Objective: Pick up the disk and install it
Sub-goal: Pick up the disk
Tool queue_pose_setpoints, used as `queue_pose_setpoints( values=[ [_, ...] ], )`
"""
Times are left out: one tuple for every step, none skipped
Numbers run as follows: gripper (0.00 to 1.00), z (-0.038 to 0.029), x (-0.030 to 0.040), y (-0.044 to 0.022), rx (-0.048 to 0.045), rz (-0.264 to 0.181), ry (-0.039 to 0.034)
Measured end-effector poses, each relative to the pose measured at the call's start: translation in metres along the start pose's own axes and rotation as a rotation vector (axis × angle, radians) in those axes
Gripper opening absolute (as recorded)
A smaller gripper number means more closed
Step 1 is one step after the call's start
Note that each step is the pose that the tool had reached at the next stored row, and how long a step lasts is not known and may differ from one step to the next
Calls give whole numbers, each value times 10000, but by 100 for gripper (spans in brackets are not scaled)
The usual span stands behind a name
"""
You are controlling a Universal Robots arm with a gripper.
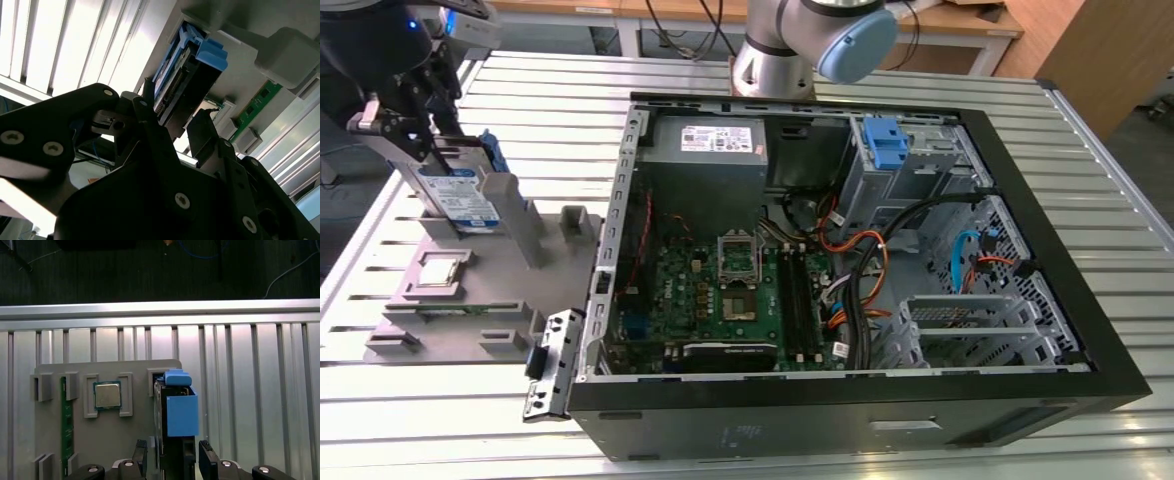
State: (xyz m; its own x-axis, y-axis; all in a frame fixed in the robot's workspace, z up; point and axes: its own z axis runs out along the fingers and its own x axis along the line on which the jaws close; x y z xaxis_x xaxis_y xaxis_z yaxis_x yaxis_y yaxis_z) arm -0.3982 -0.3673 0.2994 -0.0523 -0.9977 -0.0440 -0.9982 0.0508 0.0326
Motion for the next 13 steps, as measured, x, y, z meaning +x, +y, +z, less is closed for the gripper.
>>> queue_pose_setpoints(
  values=[
    [53,0,-3,0,-1,0,1],
    [53,-1,-3,0,-2,-1,1],
    [53,-1,-3,0,-3,-1,2],
    [53,-1,-3,0,-3,-1,2],
    [53,-2,-3,0,-4,-1,3],
    [53,-2,-3,0,-4,-2,3],
    [53,-1,-3,0,-4,-1,2],
    [53,-1,-3,-1,-3,-2,2],
    [53,-1,-3,0,-4,-2,2],
    [53,-2,-4,-1,-4,-1,3],
    [52,-1,-4,-1,-3,-1,2],
    [52,-1,-4,-1,-3,-1,2],
    [45,-1,-4,-1,-3,-1,2]
  ],
)
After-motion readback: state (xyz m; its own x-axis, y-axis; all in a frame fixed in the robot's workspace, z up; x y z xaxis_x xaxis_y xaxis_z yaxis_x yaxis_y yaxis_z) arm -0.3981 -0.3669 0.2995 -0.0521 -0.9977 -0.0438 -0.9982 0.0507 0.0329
